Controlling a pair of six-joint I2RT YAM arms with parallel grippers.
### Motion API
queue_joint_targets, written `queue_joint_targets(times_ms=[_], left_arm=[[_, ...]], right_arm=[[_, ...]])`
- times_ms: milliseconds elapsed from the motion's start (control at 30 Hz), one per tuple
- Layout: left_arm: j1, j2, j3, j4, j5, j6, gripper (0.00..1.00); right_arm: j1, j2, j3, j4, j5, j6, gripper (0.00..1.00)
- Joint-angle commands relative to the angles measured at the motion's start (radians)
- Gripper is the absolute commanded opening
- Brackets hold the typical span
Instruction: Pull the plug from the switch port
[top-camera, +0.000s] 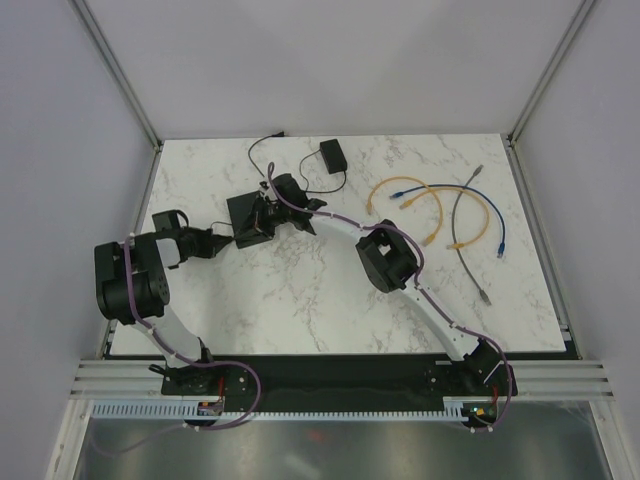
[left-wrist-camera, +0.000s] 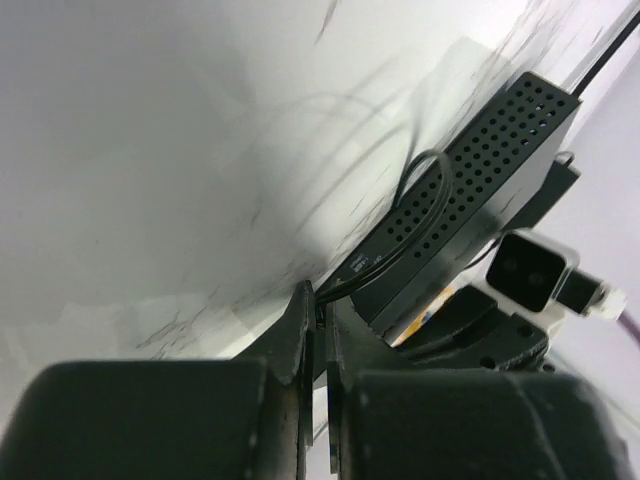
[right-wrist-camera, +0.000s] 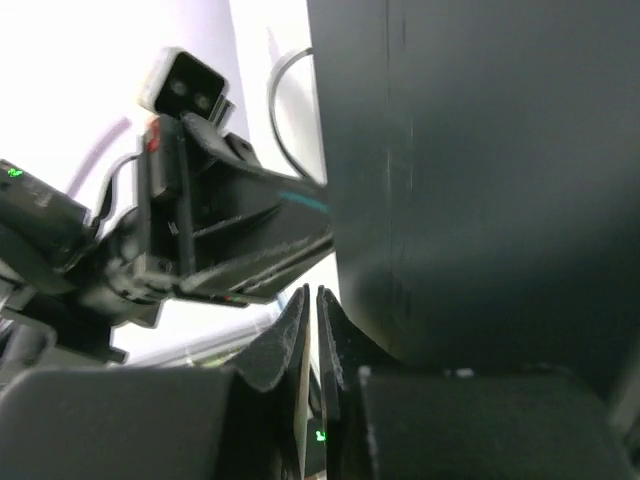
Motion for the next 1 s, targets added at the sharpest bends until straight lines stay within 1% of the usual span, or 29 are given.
queue_joint_targets(times_ms=[0, 33, 67, 167, 300, 400, 600, 667, 800, 967], left_arm=[[-0.027, -0.023, -0.065, -0.047, 0.082, 0.206, 0.02], [-0.031, -0.028, -0.082, -0.05, 0.093, 0.222, 0.02], [-0.034, -0.036, -0.079, -0.064, 0.1, 0.261, 0.02], [-0.042, -0.034, -0.062, -0.099, 0.122, 0.317, 0.02], [-0.051, 0.007, 0.002, -0.177, 0.137, 0.36, 0.02], [-0.051, 0.032, 0.037, -0.206, 0.154, 0.409, 0.02], [-0.059, 0.009, 0.039, -0.242, 0.168, 0.472, 0.02], [-0.06, 0.007, 0.039, -0.246, 0.172, 0.484, 0.02], [-0.068, 0.022, 0.051, -0.251, 0.18, 0.487, 0.02], [-0.073, 0.056, 0.085, -0.251, 0.182, 0.475, 0.02]], right_arm=[[0.006, -0.037, 0.045, -0.089, 0.002, -0.122, 0.13], [0.004, -0.044, 0.043, -0.111, 0.009, -0.136, 0.13], [0.004, -0.047, 0.039, -0.12, 0.013, -0.15, 0.13], [0.006, -0.055, 0.03, -0.16, 0.032, -0.195, 0.13], [0.007, -0.058, 0.04, -0.21, 0.074, -0.233, 0.13], [0.007, -0.07, 0.065, -0.267, 0.132, -0.314, 0.13], [0.006, -0.087, 0.135, -0.391, 0.227, -0.514, 0.15], [0.007, -0.089, 0.152, -0.405, 0.252, -0.538, 0.15], [0.012, -0.092, 0.14, -0.416, 0.299, -0.522, 0.15], [0.041, -0.083, 0.126, -0.44, 0.293, -0.546, 0.13]])
